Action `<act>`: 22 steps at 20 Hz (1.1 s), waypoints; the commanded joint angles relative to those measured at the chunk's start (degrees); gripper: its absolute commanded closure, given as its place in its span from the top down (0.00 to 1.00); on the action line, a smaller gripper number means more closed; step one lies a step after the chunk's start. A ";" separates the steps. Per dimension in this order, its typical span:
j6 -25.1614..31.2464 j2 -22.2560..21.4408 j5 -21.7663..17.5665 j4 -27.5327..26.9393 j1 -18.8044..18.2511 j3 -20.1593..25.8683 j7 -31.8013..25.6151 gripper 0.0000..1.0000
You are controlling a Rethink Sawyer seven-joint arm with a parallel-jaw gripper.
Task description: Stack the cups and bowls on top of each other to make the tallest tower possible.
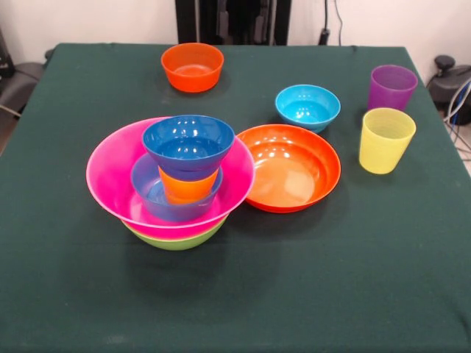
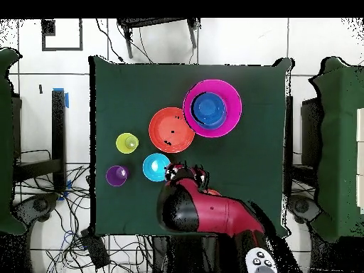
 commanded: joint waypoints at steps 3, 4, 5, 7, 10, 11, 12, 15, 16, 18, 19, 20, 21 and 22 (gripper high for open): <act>-5.07 5.65 1.07 0.39 4.28 -3.21 10.80 1.00; -5.66 6.21 0.96 -0.13 5.42 -4.43 10.77 1.00; -6.62 6.69 1.11 -0.40 6.56 -5.53 10.96 1.00; -7.83 7.36 1.58 -0.82 8.65 -7.42 11.28 1.00; -7.70 7.38 2.26 -1.32 9.61 -8.14 11.10 1.00; -8.05 7.45 2.66 -1.33 9.92 -8.36 11.30 1.00; -8.28 7.63 3.15 -1.63 10.63 -8.82 11.38 1.00; -8.02 7.16 4.35 -2.17 12.15 -9.94 11.40 1.00; -7.84 7.02 4.74 -2.37 12.62 -10.23 11.33 1.00; -8.10 7.52 5.53 -2.68 13.58 -10.77 11.39 1.00; -8.42 7.93 6.02 -2.83 14.31 -11.27 11.51 1.00; -8.89 8.37 6.55 -3.01 15.20 -11.95 11.56 1.00; -8.98 8.74 7.27 -3.34 16.59 -13.17 11.50 1.00; -8.74 8.83 7.96 -3.40 17.49 -13.73 11.62 1.00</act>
